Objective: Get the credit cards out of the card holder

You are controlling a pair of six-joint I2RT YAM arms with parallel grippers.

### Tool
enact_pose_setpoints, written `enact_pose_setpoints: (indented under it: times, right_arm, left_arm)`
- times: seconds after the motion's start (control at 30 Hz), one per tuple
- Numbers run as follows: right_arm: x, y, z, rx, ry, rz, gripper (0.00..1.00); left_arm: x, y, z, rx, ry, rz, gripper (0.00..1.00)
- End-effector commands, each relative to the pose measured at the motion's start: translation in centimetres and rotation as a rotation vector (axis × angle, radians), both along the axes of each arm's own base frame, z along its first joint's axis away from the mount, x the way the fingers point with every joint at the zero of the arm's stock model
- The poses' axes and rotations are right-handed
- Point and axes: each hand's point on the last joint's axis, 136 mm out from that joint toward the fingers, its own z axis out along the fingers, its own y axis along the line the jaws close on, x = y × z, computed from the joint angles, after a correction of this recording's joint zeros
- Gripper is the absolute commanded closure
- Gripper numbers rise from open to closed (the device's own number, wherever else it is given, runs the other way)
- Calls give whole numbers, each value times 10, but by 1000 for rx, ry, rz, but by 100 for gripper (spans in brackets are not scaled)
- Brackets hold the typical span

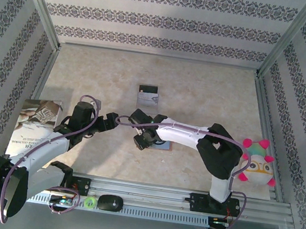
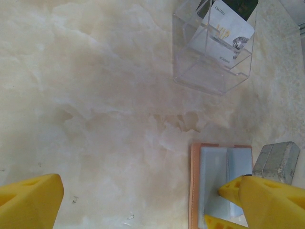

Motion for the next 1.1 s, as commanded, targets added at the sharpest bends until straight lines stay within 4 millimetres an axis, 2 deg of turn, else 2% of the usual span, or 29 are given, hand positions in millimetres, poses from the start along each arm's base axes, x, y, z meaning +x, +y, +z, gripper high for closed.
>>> enact_pose_setpoints:
  times: [0.0,0.1,0.23,0.37,0.47,0.67,0.9,1.07]
  right_arm:
    - [-3,-2,-8,-36,7,19,55]
    - [-5,-2,-13,-34,16,19,61]
    - [-4,0,-13,-4,13,12,80]
    - [0,8,-3,61,-7,10,91]
    - [5,14,5,134,-20,-3,100]
    - [14,27,23,324,3,-54,100]
    - [15,28,24,389,14,-88,100]
    - [12,27,20,401,23,-99,100]
  left_arm:
    - [0,2,-1,5,6,-5,7]
    - [0,-2,-2,-11,10,-27,10]
    - [-2,-11,-6,-16,23,-60,13]
    - [-3,-25,-9,13,26,-103,15]
    - [-4,-39,-12,31,33,-142,20]
    - [-3,-63,-21,49,48,-208,32]
    - [-5,-92,-33,100,71,-290,62]
    - [-9,-105,-44,120,98,-332,70]
